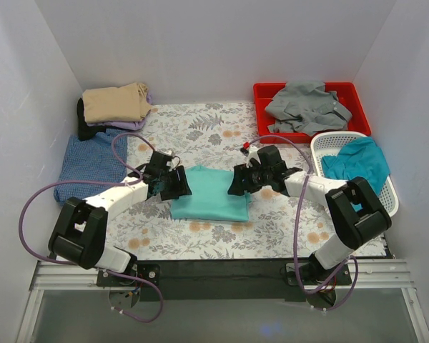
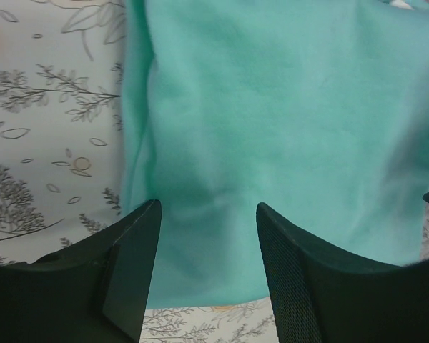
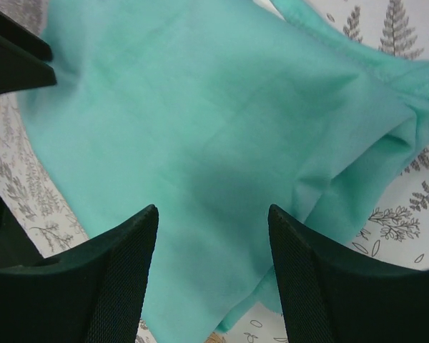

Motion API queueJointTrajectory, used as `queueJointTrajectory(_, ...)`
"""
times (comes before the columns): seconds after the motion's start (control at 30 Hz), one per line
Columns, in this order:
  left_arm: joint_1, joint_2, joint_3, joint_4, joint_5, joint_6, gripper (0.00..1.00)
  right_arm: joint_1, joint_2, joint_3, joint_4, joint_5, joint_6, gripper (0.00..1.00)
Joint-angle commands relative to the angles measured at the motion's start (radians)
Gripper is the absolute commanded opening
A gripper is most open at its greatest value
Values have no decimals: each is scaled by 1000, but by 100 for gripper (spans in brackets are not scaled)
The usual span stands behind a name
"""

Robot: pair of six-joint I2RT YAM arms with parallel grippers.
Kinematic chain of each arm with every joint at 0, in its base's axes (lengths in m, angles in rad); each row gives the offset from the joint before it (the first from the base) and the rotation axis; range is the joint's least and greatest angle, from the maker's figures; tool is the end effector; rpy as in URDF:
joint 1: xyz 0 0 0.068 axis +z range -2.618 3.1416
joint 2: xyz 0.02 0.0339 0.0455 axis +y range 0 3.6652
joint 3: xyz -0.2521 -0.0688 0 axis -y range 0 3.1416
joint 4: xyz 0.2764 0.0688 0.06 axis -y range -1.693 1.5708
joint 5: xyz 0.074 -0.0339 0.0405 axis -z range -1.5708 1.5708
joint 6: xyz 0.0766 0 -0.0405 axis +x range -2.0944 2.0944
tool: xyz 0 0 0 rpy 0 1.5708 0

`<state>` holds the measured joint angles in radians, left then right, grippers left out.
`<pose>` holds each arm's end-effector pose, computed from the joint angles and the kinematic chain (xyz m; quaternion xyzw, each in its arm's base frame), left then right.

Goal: Fold and stack the t-shirts
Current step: Fold the tshirt

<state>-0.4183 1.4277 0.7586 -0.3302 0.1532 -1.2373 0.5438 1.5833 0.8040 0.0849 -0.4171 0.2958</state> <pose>0.2868 -0.1403 0.1127 -0.3611 0.8861 -0.2566 0.1361 0.3028 0.2194 0.1218 -0.1967 0.8682 0.3404 0.3027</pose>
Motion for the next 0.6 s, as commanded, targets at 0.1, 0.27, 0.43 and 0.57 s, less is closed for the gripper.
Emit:
queueJointTrajectory(0.1, 1, -43, -1, -76, -266, 30, 54, 5, 60, -42, 13, 81, 0, 68)
queueJointTrajectory(0.27, 1, -58, 5, -110, -320, 21, 54, 4, -24, -49, -13, 147, -43, 68)
queueJointTrajectory(0.43, 1, -102, 10, -124, -408, 6, 54, 4, -132, 7, -62, 196, -90, 69)
queueJointTrajectory(0.57, 1, -112, 33, -99, -359, 24, 54, 4, -154, 52, -54, 204, -113, 71)
